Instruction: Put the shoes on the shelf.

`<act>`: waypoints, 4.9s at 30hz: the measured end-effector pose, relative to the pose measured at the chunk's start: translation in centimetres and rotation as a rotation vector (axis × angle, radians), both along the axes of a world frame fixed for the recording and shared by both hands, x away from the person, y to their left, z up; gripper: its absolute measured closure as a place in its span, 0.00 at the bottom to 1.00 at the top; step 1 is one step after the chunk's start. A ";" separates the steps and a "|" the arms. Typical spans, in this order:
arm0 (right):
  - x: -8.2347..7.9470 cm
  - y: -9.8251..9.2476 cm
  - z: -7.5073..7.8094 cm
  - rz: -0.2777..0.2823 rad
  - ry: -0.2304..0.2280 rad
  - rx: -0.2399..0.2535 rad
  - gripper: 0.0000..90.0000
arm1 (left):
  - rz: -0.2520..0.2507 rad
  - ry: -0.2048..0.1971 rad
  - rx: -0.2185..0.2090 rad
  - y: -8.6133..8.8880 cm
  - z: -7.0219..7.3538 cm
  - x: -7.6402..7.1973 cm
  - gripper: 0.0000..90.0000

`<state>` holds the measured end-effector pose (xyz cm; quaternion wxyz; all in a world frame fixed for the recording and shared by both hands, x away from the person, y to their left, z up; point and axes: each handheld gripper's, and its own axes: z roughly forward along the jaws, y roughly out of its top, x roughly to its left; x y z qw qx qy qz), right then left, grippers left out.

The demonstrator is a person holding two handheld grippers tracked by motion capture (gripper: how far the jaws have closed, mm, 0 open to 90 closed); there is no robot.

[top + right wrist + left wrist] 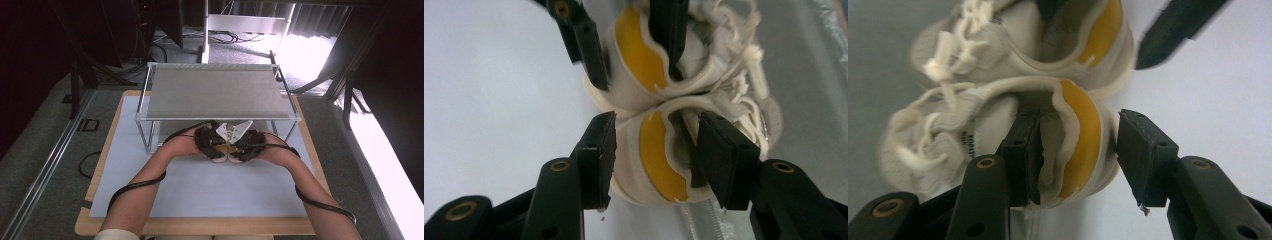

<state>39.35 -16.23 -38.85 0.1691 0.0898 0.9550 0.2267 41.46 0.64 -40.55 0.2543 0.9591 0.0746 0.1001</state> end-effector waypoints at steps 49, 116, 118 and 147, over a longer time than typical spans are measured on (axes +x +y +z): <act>-3.8 -3.9 -5.0 -0.434 -0.115 0.303 1.00 | 0.416 -0.072 -0.125 0.0 -3.1 -5.7 0.95; -4.8 -6.3 -7.1 -0.471 -0.112 0.468 0.13 | 0.566 -0.056 -0.230 6.7 -5.8 -6.2 0.01; -5.1 -7.1 -7.2 -0.486 -0.107 0.471 0.13 | 0.571 -0.058 -0.232 7.3 -5.8 -6.4 0.01; -8.4 -16.5 -8.0 -0.681 -0.134 0.505 0.13 | 0.782 -0.109 -0.269 17.2 -7.4 -10.6 0.01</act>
